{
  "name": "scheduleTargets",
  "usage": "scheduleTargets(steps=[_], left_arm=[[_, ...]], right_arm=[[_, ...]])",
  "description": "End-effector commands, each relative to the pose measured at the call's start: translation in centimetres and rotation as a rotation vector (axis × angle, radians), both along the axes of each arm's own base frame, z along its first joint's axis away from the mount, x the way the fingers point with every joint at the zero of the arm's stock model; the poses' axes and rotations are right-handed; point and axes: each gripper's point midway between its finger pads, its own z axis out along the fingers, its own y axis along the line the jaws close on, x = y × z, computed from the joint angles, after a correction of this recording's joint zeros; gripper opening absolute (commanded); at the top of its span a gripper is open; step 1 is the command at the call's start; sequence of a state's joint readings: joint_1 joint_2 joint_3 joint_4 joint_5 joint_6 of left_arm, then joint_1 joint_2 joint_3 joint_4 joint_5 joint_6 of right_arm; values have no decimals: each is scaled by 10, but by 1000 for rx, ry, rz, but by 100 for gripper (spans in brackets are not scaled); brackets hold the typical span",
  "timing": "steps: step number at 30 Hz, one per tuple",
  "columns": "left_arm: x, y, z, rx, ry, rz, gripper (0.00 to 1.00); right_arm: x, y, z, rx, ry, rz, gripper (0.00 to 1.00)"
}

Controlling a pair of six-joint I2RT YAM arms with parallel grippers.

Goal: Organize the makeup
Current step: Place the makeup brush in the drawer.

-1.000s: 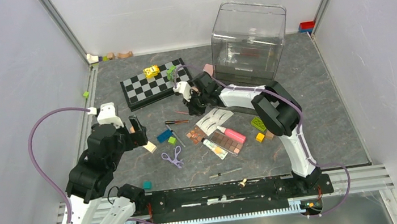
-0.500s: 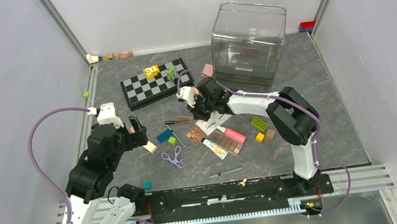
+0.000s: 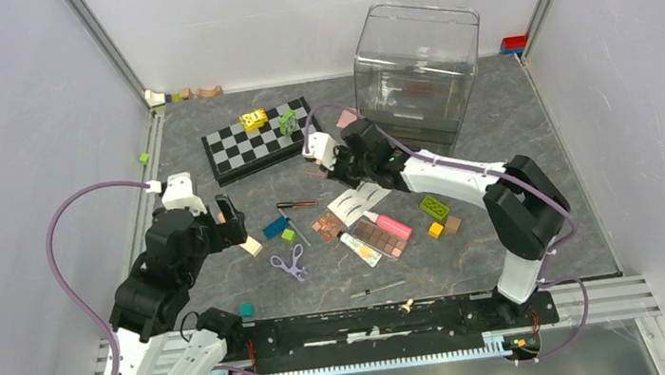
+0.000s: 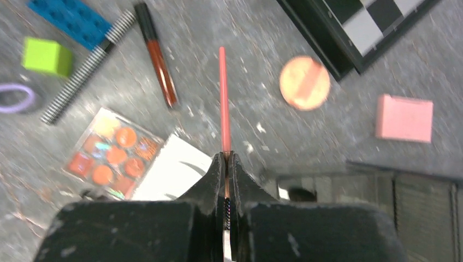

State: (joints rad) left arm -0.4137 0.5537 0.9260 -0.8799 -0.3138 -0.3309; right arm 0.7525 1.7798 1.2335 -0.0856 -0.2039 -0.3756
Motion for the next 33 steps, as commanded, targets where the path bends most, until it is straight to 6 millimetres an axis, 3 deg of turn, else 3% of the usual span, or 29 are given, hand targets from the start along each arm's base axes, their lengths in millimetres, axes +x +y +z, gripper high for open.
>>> scheduleTargets(steps=[1, 7, 14, 21, 33], left_arm=[[7, 0, 8, -13, -36, 16, 100], [7, -1, 8, -14, -34, 11, 100], [7, -1, 7, -13, -31, 11, 100], [7, -2, 6, -12, -27, 8, 100], [7, 0, 7, -13, -33, 15, 100]], right_arm=[[14, -52, 7, -77, -55, -31, 0], [22, -118, 3, -132, -94, -58, 0], [31, -164, -20, -242, -97, -79, 0], [42, -176, -42, -253, -41, -83, 0], [56, -180, -76, -248, 16, -170, 2]])
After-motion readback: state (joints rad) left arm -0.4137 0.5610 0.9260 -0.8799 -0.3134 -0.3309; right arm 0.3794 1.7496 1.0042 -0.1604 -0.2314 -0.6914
